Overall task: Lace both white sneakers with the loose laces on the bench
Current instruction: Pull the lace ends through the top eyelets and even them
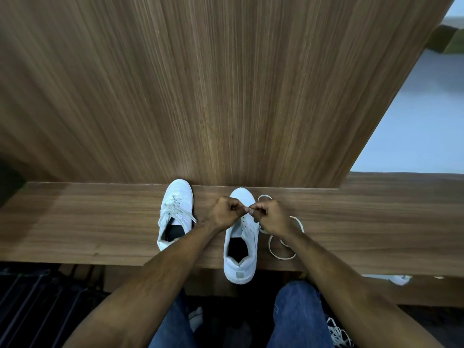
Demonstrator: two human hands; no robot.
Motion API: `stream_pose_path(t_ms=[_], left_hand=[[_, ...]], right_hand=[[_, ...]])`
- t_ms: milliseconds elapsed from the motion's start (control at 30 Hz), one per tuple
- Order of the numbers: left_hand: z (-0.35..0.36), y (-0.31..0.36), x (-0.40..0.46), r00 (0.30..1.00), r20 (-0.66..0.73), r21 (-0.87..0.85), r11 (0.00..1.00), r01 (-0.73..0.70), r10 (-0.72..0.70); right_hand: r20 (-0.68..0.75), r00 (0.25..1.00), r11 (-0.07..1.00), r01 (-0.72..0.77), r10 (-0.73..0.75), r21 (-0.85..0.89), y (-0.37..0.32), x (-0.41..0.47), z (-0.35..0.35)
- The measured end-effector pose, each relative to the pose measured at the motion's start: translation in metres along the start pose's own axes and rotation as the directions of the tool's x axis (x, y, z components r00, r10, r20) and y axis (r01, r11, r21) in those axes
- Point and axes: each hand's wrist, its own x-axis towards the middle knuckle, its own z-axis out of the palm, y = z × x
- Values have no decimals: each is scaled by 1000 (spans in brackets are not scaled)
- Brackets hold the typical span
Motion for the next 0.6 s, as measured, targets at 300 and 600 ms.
stream_pose_path(t_ms=[300, 600], left_hand=[[9, -22, -27, 984, -15, 405, 899, 167, -176], [6, -37, -53, 973, -24, 402, 889, 220, -229]], right_hand=[[54, 967, 968, -247, 249, -31, 26, -26, 45], [119, 947, 944, -310, 297, 114, 41, -42, 48]])
